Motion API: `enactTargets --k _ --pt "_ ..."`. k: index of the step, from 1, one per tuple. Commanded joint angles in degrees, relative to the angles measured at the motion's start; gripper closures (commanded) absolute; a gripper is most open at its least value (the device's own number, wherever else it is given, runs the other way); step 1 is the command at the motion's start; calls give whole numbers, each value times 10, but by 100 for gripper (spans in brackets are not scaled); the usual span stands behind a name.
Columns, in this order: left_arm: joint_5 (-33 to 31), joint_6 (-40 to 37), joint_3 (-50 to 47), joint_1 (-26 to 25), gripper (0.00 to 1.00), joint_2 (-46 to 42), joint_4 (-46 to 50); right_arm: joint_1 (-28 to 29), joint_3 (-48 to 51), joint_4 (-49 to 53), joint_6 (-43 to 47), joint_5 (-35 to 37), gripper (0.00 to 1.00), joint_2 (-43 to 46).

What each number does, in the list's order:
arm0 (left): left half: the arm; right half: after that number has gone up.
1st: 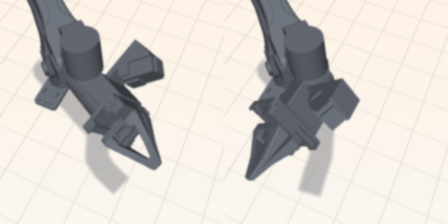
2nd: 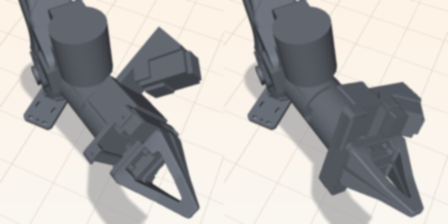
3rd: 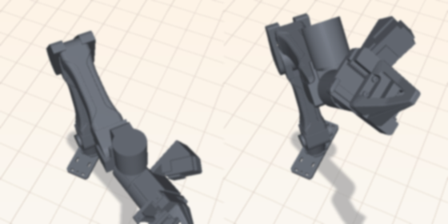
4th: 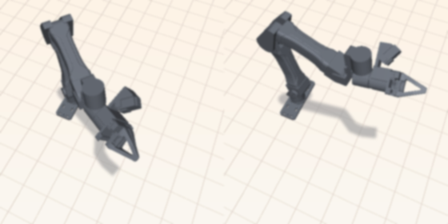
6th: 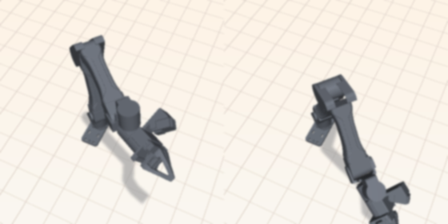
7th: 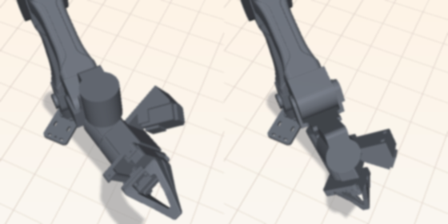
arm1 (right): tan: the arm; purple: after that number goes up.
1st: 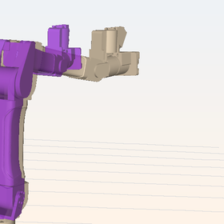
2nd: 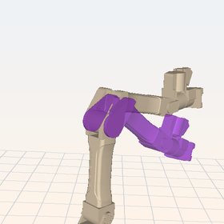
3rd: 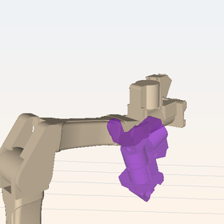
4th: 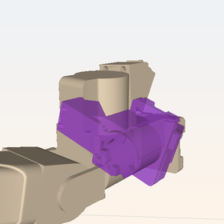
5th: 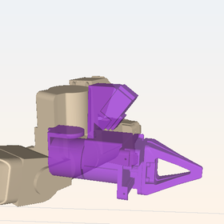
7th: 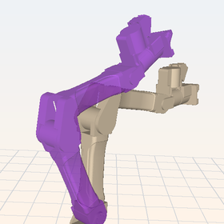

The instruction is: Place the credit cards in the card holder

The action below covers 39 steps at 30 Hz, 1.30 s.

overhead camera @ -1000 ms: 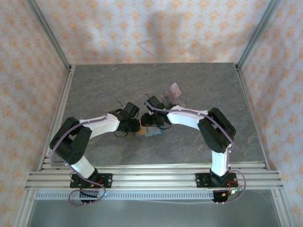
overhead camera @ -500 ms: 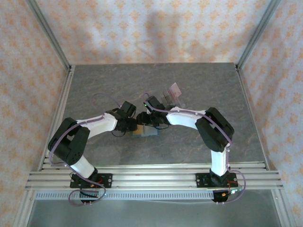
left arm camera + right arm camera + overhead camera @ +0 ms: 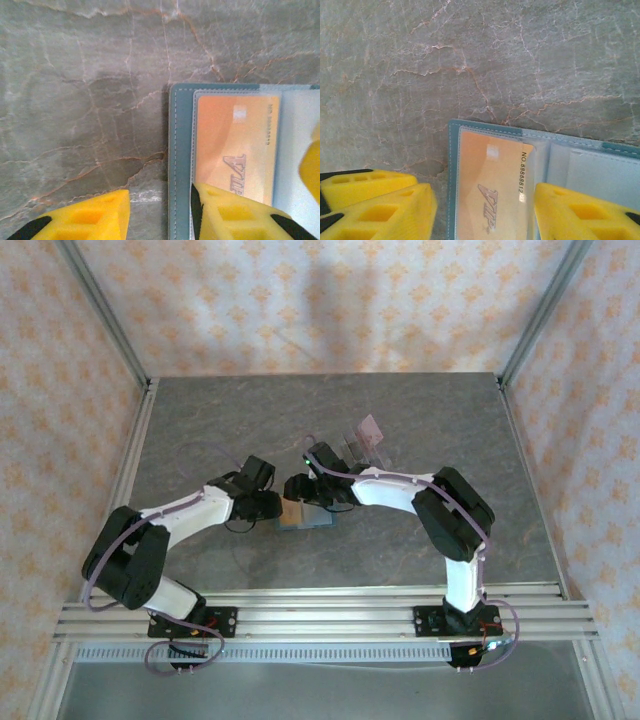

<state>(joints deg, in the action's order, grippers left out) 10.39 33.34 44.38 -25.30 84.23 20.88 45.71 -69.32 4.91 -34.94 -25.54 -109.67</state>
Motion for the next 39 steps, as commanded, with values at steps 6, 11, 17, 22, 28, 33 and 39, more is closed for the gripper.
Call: enactTargets --k 6,11,17,22,28,33,39 --pt "-18 14 -11 15 77 2 23 2 5 -6 -7 5 44 22" --pt "-19 16 -14 20 84 0 22 5 7 -23 -14 -12 46 21" --pt "-18 18 -14 24 84 6 23 11 -9 -28 -15 -33 47 7" --pt "-21 20 -17 28 84 -2 24 13 -22 -33 -16 -43 48 -17" --pt "-26 24 -23 34 81 -14 23 13 -26 -39 -17 -42 50 -38" --pt "-15 23 -28 37 71 -22 14 13 -35 -45 -20 -48 50 -59" --pt "21 18 -35 36 63 -24 -14 13 -43 -46 -25 -49 48 -76"
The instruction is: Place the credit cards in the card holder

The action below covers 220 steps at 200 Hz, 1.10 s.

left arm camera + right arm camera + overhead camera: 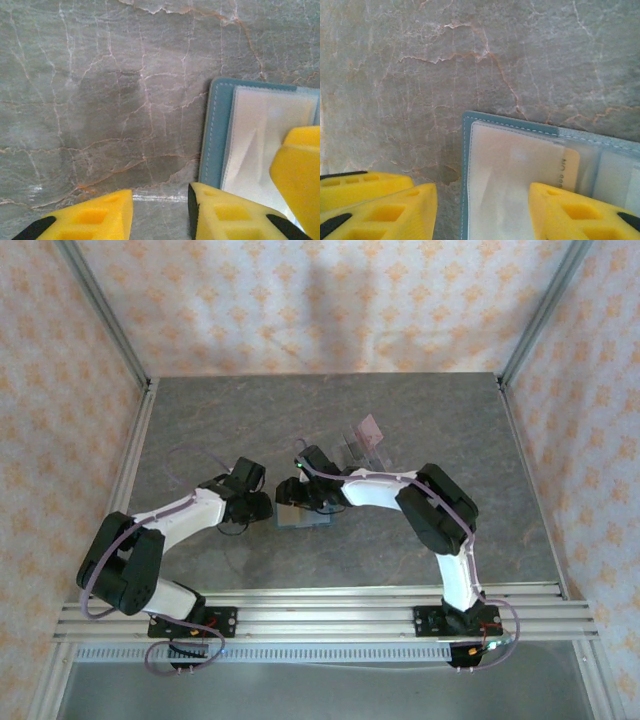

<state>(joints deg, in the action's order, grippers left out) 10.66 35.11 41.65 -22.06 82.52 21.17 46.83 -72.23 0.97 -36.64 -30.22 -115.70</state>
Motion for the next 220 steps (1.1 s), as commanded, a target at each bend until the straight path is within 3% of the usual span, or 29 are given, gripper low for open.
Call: enactTargets --k 1,25,123,220 --pt "29 0 -9 3 62 -4 -24 2 -14 -6 -10 -2 48 -17" --pt "69 -2 -9 1 60 16 -52 1 -19 0 -11 -4 48 -22" --pt "95 10 -2 -14 61 79 -91 -6 -29 -3 -25 -31 47 -48" --pt "26 111 -119 -18 57 -114 -104 -13 -33 -9 -23 -48 46 -57"
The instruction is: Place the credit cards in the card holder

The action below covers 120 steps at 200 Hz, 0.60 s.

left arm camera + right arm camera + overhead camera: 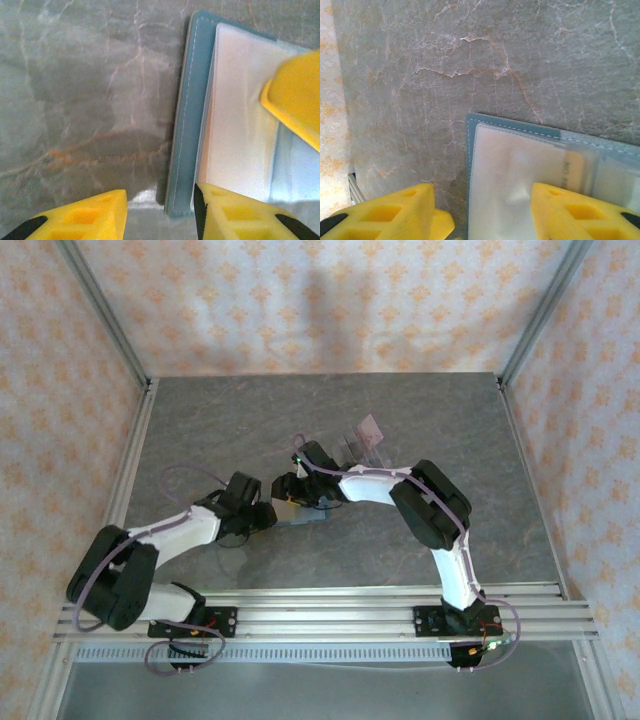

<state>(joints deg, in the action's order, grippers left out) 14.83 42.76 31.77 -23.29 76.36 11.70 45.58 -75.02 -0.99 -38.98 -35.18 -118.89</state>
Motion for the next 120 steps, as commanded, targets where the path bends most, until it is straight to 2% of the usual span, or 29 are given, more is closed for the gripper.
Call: enactTargets --k 1,36,120 --pt "-17 35 -21 -6 57 -53 -10 -1 -4 11 0 2 46 -25" --pt "-20 53 -35 -19 55 -71 -36 -2 -1 7 0 -4 46 -28" --pt "-50 53 -4 -32 56 26 -68 -2 6 6 6 -12 44 -24"
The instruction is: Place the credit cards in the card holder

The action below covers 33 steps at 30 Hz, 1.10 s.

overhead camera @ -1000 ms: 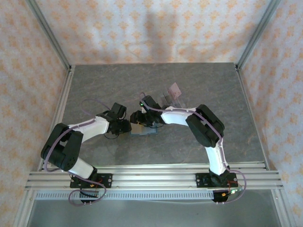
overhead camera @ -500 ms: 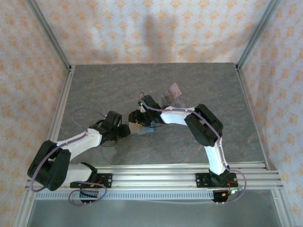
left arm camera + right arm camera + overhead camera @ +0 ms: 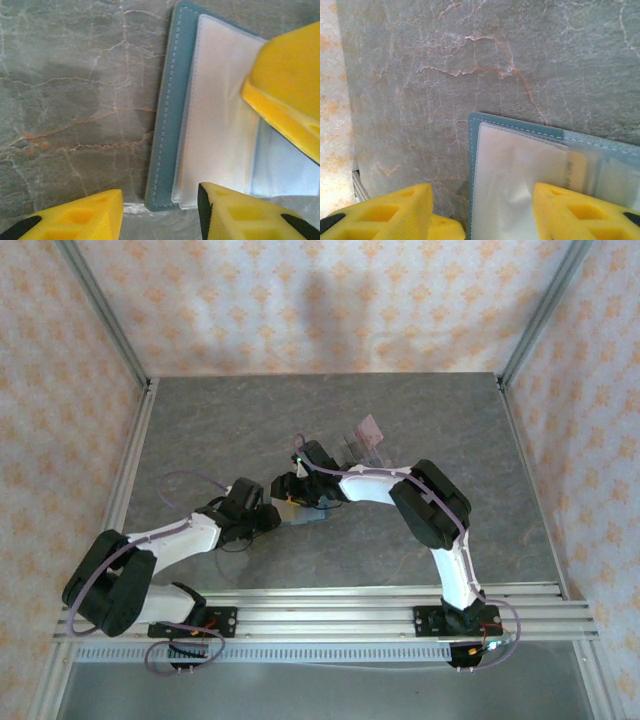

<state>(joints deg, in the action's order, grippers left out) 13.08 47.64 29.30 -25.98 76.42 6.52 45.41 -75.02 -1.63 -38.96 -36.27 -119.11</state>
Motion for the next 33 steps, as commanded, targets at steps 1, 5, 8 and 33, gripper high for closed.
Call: enactTargets --k 1,5,8,33 --pt "-33 4 21 -5 56 27 -16 0 6 12 6 -2 44 -22" --pt "-49 0 31 -6 60 42 6 -1 6 12 9 -4 44 -20" --pt "-62 -5 32 -7 61 35 30 -1 2 17 15 -5 44 -18" --pt "-56 -32 30 -10 63 81 71 -5 -120 207 98 78 35 64"
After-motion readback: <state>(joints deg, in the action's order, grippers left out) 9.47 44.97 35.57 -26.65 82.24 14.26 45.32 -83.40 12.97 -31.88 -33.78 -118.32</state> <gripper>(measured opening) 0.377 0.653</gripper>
